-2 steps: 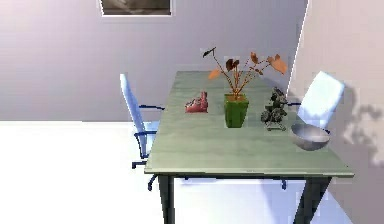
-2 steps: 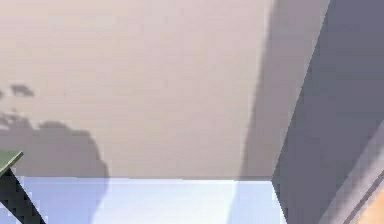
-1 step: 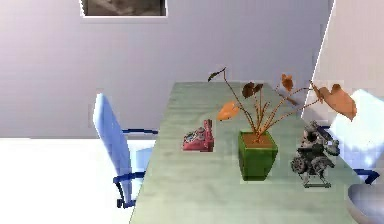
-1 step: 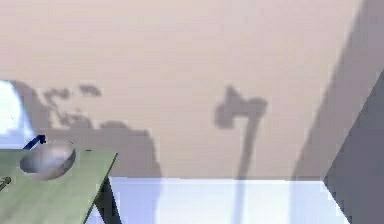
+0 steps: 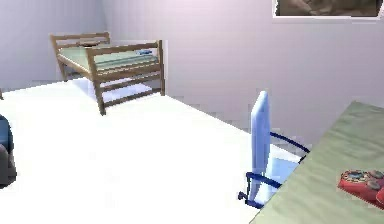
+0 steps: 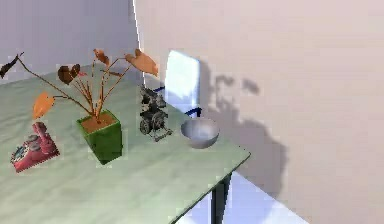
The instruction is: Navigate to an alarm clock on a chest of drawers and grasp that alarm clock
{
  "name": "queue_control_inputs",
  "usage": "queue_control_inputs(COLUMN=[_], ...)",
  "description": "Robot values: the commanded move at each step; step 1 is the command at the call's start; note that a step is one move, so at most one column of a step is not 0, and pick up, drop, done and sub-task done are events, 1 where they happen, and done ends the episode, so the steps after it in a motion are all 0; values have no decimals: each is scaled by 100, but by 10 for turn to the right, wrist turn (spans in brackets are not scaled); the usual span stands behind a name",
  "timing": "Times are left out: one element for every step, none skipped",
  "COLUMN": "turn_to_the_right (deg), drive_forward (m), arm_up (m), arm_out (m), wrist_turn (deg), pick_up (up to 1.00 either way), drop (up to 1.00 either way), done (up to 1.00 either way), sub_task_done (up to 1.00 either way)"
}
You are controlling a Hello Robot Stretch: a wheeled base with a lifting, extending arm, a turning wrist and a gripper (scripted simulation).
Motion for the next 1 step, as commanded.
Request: queue_control_inputs(turn_to_the_right=[-360], drive_forward=[0], arm_up=[0], arm_out=[0], wrist_turn=[0], pick_up=[0], drop=[0], done=[0], sub_task_done=[0])
